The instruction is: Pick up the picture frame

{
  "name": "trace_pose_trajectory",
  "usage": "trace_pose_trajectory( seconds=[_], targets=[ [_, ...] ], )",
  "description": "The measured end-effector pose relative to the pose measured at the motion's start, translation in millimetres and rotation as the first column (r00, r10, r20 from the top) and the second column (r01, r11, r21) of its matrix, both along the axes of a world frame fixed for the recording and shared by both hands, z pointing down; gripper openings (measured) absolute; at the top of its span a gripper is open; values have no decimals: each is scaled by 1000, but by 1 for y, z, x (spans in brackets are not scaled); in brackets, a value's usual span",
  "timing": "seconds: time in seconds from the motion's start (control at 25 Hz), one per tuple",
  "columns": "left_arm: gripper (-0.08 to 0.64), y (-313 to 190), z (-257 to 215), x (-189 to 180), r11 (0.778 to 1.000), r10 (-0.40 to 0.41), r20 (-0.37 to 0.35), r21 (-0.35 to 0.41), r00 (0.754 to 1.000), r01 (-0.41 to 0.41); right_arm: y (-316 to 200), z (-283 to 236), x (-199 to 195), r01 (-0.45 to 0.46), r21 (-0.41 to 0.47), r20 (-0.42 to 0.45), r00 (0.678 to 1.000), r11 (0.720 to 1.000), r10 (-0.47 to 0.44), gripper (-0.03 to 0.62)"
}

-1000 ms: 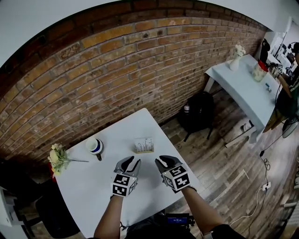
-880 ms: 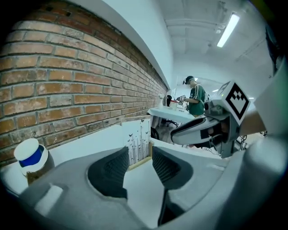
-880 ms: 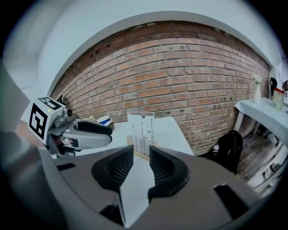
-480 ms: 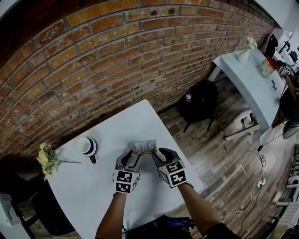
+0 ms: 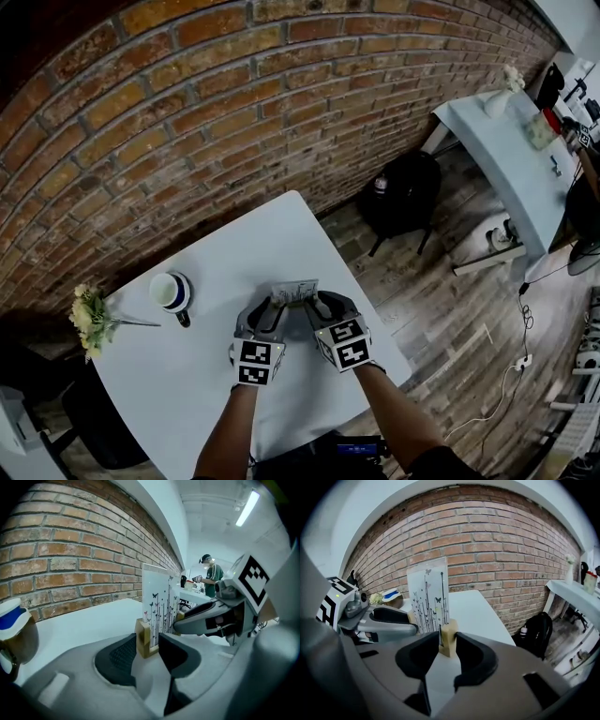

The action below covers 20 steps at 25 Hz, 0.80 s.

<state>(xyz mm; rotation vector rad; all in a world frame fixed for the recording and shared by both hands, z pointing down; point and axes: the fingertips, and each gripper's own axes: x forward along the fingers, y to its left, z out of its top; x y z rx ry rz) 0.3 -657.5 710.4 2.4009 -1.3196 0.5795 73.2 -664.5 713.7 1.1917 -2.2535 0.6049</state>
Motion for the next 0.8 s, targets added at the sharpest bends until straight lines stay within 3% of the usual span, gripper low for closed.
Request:
trace_pose_trajectory(
  seconds=[0.16, 0.48, 0.8],
  targets=[
    [80, -3, 1, -5, 1000, -12, 9, 4, 1000, 12, -1, 0, 1, -5, 6, -6, 1000, 1000, 5, 117],
    [72, 3, -3, -4, 999, -21, -11, -28, 1000, 21, 4, -2, 3, -2, 5, -24, 1000, 1000, 2, 101],
    [72, 16, -37, -4, 1000, -18, -9, 5, 1000, 18, 17, -36, 4, 13, 43, -10, 1000, 999, -12, 97]
  ],
)
